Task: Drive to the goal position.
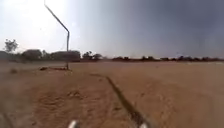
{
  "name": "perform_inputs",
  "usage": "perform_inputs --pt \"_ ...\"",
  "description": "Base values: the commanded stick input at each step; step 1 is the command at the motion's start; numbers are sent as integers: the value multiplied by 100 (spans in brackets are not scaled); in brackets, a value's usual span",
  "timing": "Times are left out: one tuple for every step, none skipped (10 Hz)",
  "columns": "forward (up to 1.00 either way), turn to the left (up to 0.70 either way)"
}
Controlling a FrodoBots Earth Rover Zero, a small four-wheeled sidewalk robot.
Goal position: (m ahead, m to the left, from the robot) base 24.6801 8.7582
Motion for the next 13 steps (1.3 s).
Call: perform_inputs --pt "50 0" --pt "50 0" --pt "50 0" --pt "50 0" --pt "50 0" --pt "50 0" --pt "50 0" --pt "50 0" --pt "50 0" --pt "50 0" --pt "50 0" --pt "50 0" --pt "50 0"
